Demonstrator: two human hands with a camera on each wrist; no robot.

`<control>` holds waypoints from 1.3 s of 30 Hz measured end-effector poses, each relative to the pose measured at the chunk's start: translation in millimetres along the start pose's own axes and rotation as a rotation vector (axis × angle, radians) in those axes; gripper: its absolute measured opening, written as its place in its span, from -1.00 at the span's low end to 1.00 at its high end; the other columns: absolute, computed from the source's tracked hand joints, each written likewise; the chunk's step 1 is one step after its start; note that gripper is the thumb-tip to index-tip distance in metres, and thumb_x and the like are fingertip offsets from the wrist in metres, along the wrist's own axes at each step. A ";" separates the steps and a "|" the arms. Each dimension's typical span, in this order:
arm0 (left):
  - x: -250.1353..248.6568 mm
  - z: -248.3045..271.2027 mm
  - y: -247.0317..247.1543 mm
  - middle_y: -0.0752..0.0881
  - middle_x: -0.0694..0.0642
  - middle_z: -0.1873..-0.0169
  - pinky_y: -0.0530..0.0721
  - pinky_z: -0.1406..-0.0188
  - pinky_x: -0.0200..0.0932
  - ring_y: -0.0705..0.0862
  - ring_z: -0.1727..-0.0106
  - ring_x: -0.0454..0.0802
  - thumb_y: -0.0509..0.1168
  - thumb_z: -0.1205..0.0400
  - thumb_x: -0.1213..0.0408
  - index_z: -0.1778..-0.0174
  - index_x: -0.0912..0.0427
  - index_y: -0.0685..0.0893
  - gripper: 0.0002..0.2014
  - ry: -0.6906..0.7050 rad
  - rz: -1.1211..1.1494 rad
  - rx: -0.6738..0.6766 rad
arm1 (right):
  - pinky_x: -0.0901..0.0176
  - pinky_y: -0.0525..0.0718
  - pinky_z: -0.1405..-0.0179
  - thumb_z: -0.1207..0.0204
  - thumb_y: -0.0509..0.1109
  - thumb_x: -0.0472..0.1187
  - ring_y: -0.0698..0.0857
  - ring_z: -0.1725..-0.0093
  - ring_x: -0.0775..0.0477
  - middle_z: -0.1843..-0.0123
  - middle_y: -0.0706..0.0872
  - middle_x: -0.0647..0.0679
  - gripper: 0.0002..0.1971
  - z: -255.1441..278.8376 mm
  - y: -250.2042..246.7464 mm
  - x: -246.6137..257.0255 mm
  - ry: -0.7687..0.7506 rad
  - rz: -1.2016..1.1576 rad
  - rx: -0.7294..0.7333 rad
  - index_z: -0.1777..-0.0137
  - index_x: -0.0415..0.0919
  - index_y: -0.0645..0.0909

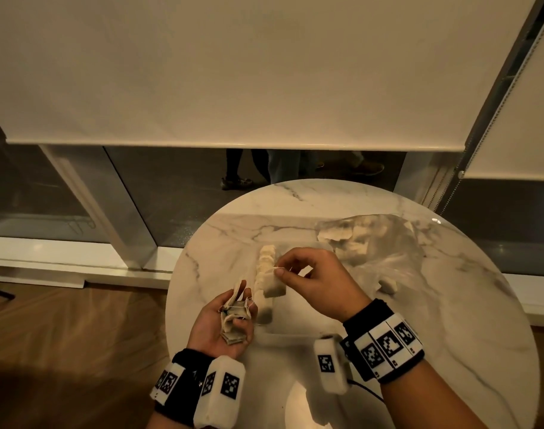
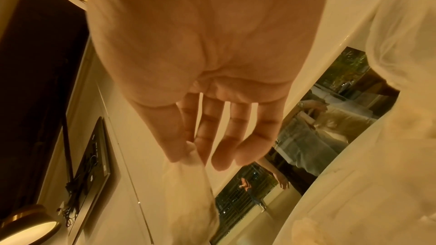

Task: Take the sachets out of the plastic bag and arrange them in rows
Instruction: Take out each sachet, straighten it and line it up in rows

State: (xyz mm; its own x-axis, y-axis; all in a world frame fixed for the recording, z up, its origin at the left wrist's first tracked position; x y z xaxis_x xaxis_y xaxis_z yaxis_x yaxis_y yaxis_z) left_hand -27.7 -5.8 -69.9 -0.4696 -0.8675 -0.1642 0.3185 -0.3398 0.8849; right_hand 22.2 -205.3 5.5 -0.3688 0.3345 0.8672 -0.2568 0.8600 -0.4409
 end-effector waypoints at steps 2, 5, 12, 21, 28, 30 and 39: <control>-6.6 -0.7 -8.6 0.77 0.10 0.20 0.54 0.77 -0.27 0.75 0.35 0.07 0.74 0.01 0.55 0.06 0.17 0.84 -0.41 0.023 0.030 -0.003 | 0.39 0.65 0.14 -0.55 0.54 -0.15 0.71 0.16 0.17 0.20 0.80 0.12 -0.97 -5.0 2.2 -6.6 0.048 0.029 -0.005 0.10 -0.05 0.80; -17.9 -3.3 -25.3 0.77 0.11 0.29 0.50 0.80 -0.26 0.73 0.43 0.08 0.74 0.20 0.61 0.15 0.21 0.84 -0.33 0.073 0.077 -0.041 | 0.17 0.76 0.13 -0.55 0.54 -0.14 0.74 0.18 0.14 0.22 0.80 0.10 -0.96 -15.4 11.0 -21.3 0.153 0.121 0.030 0.13 -0.02 0.79; -23.0 -7.6 -61.5 0.78 0.08 0.34 0.47 0.82 -0.26 0.71 0.49 0.07 0.70 0.26 0.69 0.20 0.22 0.82 -0.31 0.118 0.187 -0.104 | -0.05 0.86 0.07 -0.56 0.51 -0.28 0.86 0.20 -0.09 0.15 0.84 -0.12 -0.92 -34.8 45.4 -37.1 0.398 0.297 0.430 0.07 -0.09 0.71; -21.9 -10.5 -62.4 0.78 0.10 0.35 0.46 0.83 -0.29 0.71 0.51 0.06 0.72 0.31 0.64 0.26 0.26 0.85 -0.34 0.151 0.188 -0.082 | 0.04 0.80 -0.15 -0.46 0.61 -0.24 0.83 -0.01 -0.06 0.21 0.76 0.02 -0.89 -59.5 65.8 -43.7 0.473 0.530 0.591 0.05 -0.08 0.79; -22.0 -11.9 -64.5 0.79 0.10 0.33 0.47 0.83 -0.29 0.71 0.51 0.07 0.73 0.31 0.63 0.24 0.25 0.85 -0.33 0.148 0.203 -0.084 | -0.07 0.83 -0.10 -0.44 0.62 -0.27 0.86 0.00 -0.16 0.02 0.86 -0.19 -0.80 -71.0 67.9 -46.4 0.586 0.547 0.591 -0.06 -0.23 0.81; -21.3 -10.8 -64.4 0.79 0.10 0.32 0.47 0.83 -0.28 0.71 0.50 0.07 0.73 0.30 0.63 0.24 0.26 0.85 -0.33 0.155 0.211 -0.087 | -0.11 0.79 -0.19 -0.42 0.64 -0.21 0.83 -0.11 -0.19 -0.09 0.84 -0.21 -0.67 -74.7 69.8 -49.0 0.591 0.626 0.624 -0.16 -0.28 0.77; -21.5 -11.2 -63.6 0.80 0.10 0.33 0.47 0.82 -0.30 0.72 0.50 0.07 0.73 0.32 0.62 0.27 0.27 0.85 -0.35 0.137 0.200 -0.088 | -0.11 0.79 -0.16 -0.35 0.63 -0.29 0.82 -0.10 -0.24 -0.10 0.82 -0.25 -0.62 -83.9 70.6 -56.2 0.617 0.563 0.543 -0.18 -0.33 0.75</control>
State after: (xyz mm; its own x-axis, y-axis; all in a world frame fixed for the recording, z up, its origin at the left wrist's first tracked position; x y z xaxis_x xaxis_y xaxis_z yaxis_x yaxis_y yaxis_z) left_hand -28.7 30.4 -127.5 -0.2762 -0.9597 -0.0523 0.4668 -0.1815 0.8656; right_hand 99.7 -131.0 -55.0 -0.0726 0.9139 0.3995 -0.6180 0.2732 -0.7372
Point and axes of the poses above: each hand's wrist, its own z-axis away from the middle knuckle, its own y-axis out of the palm, x = y × z, the point moved 1 cm from there along -z, towards the middle knuckle
